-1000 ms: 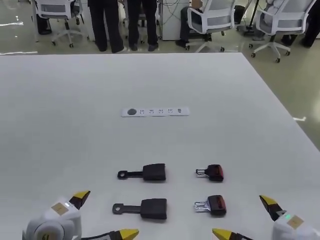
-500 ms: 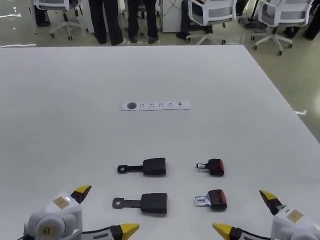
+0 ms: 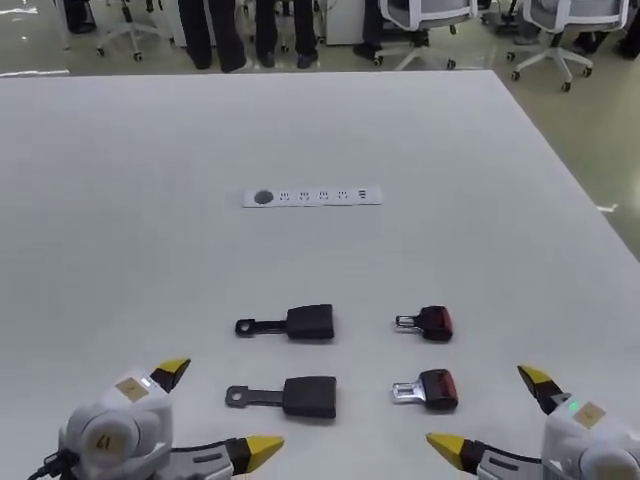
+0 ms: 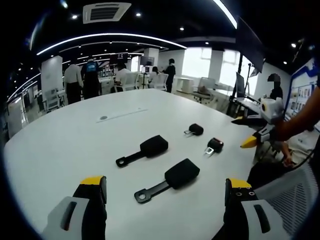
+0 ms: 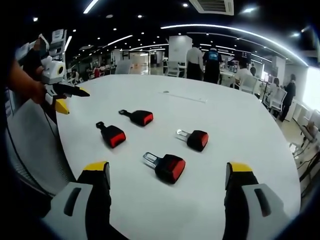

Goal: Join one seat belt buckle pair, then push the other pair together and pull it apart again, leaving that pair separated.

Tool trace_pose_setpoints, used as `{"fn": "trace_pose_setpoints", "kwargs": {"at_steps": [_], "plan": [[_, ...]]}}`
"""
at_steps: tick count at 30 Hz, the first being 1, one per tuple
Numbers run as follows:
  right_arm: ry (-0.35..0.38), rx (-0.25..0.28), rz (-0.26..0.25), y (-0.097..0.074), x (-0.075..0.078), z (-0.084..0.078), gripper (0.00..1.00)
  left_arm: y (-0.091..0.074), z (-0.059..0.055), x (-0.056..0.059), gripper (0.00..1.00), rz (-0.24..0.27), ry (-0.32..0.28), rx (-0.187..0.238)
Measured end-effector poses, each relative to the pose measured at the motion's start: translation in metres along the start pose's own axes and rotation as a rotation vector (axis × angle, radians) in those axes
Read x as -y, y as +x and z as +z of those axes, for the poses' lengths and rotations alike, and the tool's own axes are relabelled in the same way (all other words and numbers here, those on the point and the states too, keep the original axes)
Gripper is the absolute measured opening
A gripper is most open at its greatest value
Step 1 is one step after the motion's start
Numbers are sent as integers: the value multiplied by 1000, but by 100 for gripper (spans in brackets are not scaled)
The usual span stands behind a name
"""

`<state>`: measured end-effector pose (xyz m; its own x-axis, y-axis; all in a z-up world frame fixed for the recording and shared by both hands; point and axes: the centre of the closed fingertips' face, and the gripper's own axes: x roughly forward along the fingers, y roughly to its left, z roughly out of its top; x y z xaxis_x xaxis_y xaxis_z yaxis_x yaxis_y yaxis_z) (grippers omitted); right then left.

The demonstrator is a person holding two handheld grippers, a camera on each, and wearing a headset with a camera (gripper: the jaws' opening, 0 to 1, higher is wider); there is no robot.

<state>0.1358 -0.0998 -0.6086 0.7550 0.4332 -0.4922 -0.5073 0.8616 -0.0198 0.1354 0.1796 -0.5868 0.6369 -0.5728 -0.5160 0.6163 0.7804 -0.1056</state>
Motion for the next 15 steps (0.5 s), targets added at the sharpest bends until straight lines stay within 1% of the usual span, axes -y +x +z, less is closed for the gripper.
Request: {"fn": "trace_pose_setpoints", "kwargs": {"at_steps": [4,7,8,10,13,14,15], "plan": [[-2,-11,13,6,2,-3,96,5,-1,-1,100,-15,-1,-14],[-6,-17,23,11,2,-5,95,11,1,2,100,-30,5,-26],[-6,-20,30,12,-1,-2,95,12,1,2,100,-34,6,-29],[-11,-25,39,15,-2,-1,95,14,1,3,100,-42,14,-35],[-9,-29,51,20,0,-2,94,19,0,-1,100,-56,21,-48],[-2,-30,63,23,1,-3,94,20,0,-2,100,-62,24,-49],[-2,-32,69,25,0,-4,93,22,1,-2,100,-76,28,-49]]}}
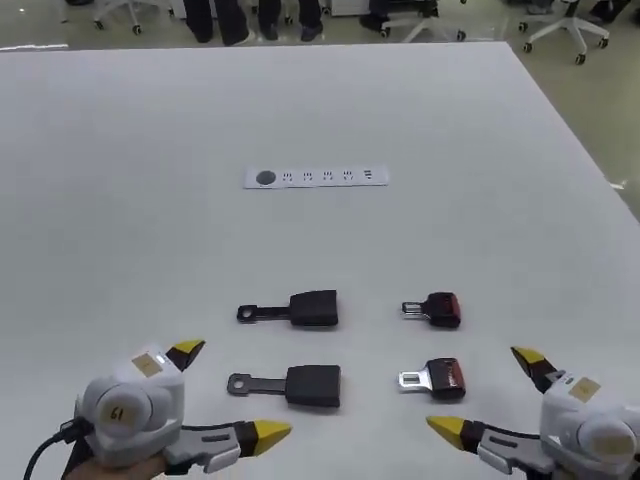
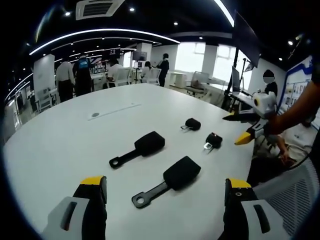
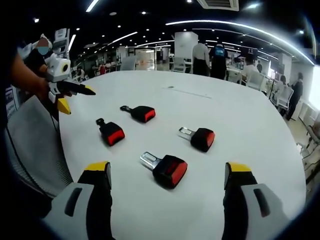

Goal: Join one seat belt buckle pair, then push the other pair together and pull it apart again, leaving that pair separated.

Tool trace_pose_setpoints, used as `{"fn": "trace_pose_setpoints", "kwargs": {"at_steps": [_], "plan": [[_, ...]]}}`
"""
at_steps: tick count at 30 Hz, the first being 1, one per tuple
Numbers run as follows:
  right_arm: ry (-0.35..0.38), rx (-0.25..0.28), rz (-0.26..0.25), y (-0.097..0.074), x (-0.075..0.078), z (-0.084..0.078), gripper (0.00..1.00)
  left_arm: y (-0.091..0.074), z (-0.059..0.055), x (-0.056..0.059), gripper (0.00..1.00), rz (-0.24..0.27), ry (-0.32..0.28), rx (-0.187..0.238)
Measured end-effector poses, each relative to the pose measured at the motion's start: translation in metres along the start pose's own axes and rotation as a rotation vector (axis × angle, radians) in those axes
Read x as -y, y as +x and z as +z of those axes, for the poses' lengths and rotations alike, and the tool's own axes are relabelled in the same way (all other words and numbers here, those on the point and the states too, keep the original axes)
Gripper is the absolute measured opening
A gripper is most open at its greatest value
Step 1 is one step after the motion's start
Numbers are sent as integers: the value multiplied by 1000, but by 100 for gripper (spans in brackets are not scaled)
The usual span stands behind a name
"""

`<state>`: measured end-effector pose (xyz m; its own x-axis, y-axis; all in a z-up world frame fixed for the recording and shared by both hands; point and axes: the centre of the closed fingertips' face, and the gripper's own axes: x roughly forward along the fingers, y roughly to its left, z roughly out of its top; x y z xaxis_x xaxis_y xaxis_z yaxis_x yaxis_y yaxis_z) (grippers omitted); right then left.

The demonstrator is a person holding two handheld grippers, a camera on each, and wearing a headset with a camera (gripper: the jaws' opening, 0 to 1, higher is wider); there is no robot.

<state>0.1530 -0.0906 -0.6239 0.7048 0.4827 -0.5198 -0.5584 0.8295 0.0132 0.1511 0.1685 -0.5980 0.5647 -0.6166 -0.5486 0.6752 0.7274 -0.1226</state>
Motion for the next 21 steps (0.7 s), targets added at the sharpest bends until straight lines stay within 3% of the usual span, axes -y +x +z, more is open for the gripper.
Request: {"fn": "trace_pose_setpoints", "kwargs": {"at_steps": [3,21], "plan": [[-19,-19,15,5,2,-3,92,4,-1,-1,99,-15,21,-14],[-105,-95,233,37,0,-7,87,32,-14,0,85,-177,163,-123]]}}
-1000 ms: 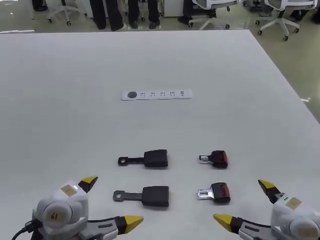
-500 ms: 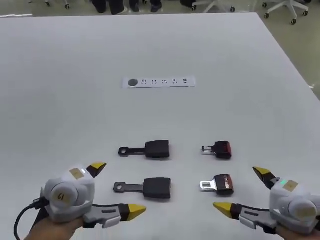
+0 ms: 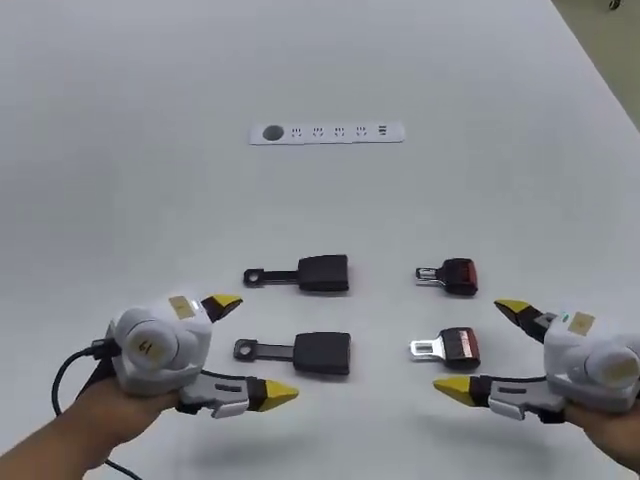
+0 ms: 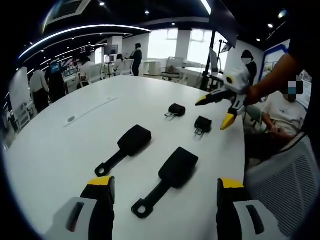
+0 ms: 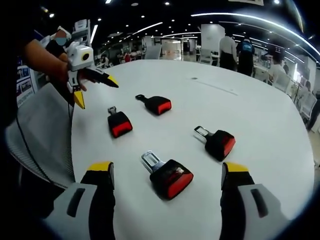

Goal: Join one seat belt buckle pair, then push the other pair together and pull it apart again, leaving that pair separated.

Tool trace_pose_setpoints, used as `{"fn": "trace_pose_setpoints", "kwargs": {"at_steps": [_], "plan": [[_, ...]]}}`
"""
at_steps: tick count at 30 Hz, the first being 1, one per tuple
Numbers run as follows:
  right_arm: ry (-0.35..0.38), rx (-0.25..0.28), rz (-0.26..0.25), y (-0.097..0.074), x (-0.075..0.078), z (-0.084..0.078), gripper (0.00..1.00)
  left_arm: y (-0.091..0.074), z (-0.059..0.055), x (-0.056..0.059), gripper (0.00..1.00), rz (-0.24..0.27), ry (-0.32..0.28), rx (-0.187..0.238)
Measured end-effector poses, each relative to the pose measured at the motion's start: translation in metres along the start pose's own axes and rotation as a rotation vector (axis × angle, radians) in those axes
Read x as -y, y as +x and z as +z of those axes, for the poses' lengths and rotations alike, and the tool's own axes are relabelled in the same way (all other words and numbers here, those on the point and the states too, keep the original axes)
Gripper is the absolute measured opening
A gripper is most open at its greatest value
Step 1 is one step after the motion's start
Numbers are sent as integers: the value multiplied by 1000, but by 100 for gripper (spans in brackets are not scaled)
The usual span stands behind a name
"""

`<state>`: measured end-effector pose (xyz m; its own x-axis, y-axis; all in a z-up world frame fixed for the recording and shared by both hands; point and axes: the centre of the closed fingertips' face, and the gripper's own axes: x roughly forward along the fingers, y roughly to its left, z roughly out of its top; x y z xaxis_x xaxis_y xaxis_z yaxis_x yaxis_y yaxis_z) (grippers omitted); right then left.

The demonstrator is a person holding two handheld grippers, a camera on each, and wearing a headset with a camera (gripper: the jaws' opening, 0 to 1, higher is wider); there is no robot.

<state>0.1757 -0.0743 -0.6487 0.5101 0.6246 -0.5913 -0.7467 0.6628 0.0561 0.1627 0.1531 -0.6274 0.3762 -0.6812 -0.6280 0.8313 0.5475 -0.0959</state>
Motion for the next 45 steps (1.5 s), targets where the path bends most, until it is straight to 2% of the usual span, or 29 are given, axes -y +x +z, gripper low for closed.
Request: {"fn": "trace_pose_setpoints", "kwargs": {"at_steps": [4,7,11,15,19,23,27,34,42,45], "plan": [[-26,-14,48,6,1,1,88,5,-2,2,82,-41,39,-32],[-36,-33,83,9,3,-3,85,10,-2,6,79,-71,62,-46],[-57,-67,126,13,4,-9,80,18,-8,5,78,-111,105,-73],[-59,-84,173,14,4,-11,80,26,-7,11,73,-147,148,-95],[-72,-105,204,15,6,-11,73,35,-4,15,71,-169,189,-121],[-103,-135,238,15,-1,-12,65,44,-3,20,69,-199,229,-145],[-136,-160,274,15,-6,-18,61,55,-6,19,68,-219,249,-160],[-168,-193,309,18,-6,-29,55,64,-13,21,63,-253,266,-178],[-201,-206,316,19,-9,-31,47,72,-23,18,54,-267,294,-195],[-217,-215,313,19,-6,-32,43,73,-25,21,51,-272,337,-198]]}}
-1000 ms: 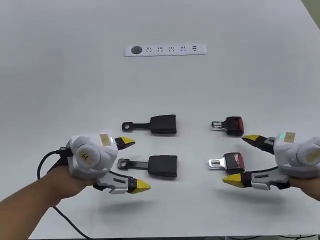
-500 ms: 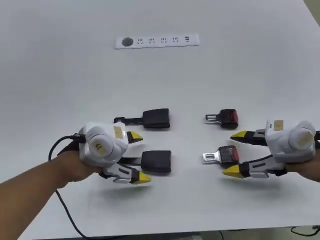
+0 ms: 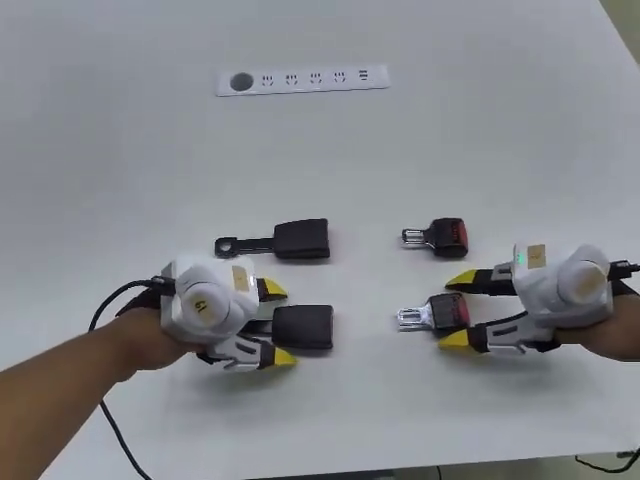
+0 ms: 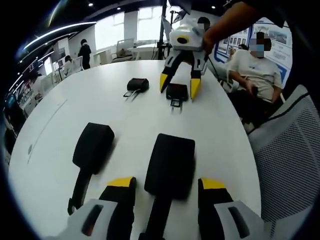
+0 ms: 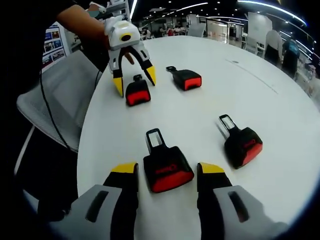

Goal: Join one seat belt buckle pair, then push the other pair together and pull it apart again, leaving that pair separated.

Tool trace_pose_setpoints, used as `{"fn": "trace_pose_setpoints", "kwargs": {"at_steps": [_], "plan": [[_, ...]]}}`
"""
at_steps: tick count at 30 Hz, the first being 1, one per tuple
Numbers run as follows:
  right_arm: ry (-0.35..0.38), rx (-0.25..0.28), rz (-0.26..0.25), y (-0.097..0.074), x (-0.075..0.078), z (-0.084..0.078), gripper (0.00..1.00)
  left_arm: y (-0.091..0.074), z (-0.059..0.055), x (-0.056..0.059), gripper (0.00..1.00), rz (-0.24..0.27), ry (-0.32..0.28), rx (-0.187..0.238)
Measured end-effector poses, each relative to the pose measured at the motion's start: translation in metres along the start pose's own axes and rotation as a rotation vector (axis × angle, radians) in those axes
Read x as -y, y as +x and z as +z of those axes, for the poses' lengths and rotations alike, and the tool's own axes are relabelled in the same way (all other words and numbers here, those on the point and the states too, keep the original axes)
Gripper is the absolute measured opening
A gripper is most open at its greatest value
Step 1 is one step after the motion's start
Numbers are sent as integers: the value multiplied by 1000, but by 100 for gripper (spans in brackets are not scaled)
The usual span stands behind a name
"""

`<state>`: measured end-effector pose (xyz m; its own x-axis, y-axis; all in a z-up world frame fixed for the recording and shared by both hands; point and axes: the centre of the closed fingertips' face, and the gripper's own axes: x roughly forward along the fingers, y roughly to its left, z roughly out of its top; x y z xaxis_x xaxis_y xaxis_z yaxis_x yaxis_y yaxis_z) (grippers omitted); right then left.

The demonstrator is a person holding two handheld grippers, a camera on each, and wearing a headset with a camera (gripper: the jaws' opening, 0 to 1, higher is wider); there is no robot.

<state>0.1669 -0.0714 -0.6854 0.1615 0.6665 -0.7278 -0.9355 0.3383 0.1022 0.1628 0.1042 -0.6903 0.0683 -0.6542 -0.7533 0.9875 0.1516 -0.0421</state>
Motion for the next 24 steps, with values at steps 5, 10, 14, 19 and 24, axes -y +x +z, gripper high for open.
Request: {"fn": "trace_pose_setpoints", "kwargs": {"at_steps": [5,10,14,19,24], "plan": [[-32,-16,-8,0,3,-2,37,0,3,-4,44,16,12,2],[-83,-50,0,1,5,-5,36,0,5,-1,35,10,27,12],[-92,-71,6,2,5,-4,36,0,4,-1,34,6,34,25],[-99,-101,5,3,4,-4,35,1,5,-1,34,-6,51,13],[-89,-118,-6,5,7,-8,35,2,3,-2,34,-6,44,11]]}}
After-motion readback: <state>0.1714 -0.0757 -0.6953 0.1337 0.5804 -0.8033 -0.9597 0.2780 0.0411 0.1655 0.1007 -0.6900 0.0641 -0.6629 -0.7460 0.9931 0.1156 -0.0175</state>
